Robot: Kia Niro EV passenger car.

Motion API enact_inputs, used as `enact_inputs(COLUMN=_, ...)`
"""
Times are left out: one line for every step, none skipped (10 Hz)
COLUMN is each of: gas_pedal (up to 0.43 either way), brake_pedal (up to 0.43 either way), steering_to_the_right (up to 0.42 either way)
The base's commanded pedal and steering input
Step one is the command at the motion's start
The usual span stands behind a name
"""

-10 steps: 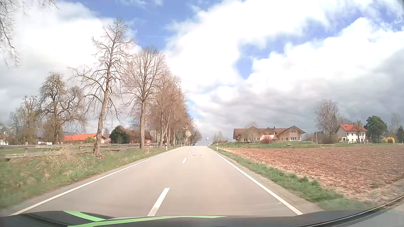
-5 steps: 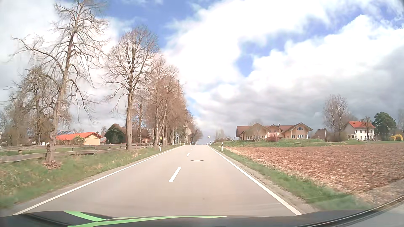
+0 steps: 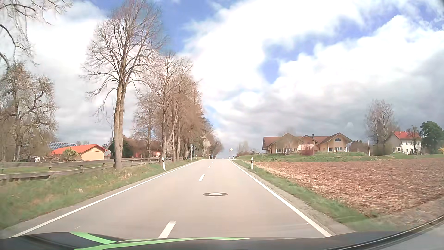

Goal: Follow the waypoints while adhering to traffic rules and regulations

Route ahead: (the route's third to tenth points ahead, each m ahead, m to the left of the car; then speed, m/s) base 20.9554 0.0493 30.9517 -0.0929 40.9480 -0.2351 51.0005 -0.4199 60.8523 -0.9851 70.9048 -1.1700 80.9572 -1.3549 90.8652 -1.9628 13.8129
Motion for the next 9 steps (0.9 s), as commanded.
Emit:
enact_inputs(gas_pedal=0.358, brake_pedal=0.000, steering_to_the_right=-0.002)
enact_inputs(gas_pedal=0.358, brake_pedal=0.000, steering_to_the_right=-0.003)
enact_inputs(gas_pedal=0.358, brake_pedal=0.000, steering_to_the_right=-0.003)
enact_inputs(gas_pedal=0.358, brake_pedal=0.000, steering_to_the_right=-0.003)
enact_inputs(gas_pedal=0.358, brake_pedal=0.000, steering_to_the_right=-0.003)
enact_inputs(gas_pedal=0.358, brake_pedal=0.000, steering_to_the_right=-0.003)
enact_inputs(gas_pedal=0.350, brake_pedal=0.000, steering_to_the_right=-0.003)
enact_inputs(gas_pedal=0.350, brake_pedal=0.000, steering_to_the_right=-0.002)
enact_inputs(gas_pedal=0.350, brake_pedal=0.000, steering_to_the_right=-0.003)
